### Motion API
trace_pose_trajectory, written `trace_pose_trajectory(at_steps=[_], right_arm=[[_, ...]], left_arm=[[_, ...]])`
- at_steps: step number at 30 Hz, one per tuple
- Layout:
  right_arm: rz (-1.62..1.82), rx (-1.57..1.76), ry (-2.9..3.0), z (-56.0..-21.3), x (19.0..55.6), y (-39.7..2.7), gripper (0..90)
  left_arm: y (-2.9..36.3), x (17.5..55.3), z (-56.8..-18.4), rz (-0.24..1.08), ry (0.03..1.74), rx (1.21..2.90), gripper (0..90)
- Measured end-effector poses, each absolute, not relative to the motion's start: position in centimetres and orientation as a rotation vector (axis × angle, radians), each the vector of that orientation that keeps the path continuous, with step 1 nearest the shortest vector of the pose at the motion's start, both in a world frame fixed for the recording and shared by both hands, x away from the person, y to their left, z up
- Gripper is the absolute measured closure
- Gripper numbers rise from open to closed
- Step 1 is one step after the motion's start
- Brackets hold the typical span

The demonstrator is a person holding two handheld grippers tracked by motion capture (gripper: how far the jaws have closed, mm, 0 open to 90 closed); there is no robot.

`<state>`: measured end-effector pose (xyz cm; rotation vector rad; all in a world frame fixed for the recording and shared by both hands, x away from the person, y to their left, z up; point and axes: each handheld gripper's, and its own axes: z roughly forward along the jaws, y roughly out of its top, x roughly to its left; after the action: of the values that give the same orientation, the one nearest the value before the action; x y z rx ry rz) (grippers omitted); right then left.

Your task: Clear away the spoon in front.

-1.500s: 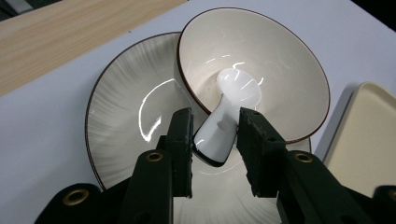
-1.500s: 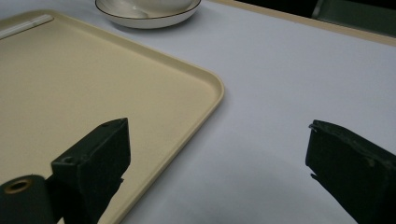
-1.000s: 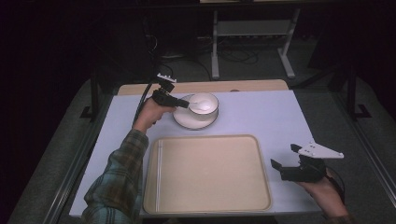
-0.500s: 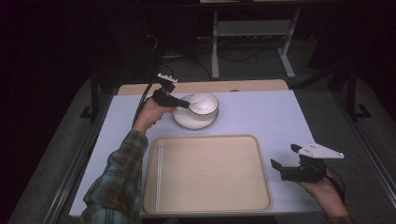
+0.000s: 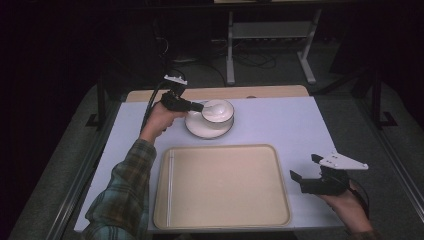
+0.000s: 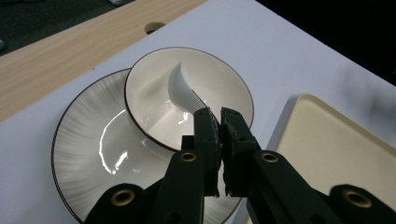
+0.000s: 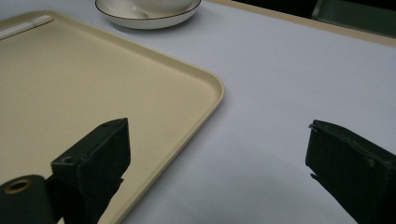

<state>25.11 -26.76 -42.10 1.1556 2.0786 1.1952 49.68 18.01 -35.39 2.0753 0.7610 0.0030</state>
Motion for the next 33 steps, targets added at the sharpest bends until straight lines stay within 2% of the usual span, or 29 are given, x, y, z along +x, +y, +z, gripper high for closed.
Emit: trace_pose_trajectory(at_steps=[16, 33], right_arm=[[1.19, 1.155, 2.074, -42.1, 25.1, -26.7, 6.3], [1.185, 1.149, 2.078, -42.0, 25.1, -26.5, 6.3]], left_arm=[[19.3, 46.2, -31.7, -0.003, 0.679, 2.026, 85.9], [20.9, 41.3, -32.7, -0.032, 0.651, 2.02, 85.9]])
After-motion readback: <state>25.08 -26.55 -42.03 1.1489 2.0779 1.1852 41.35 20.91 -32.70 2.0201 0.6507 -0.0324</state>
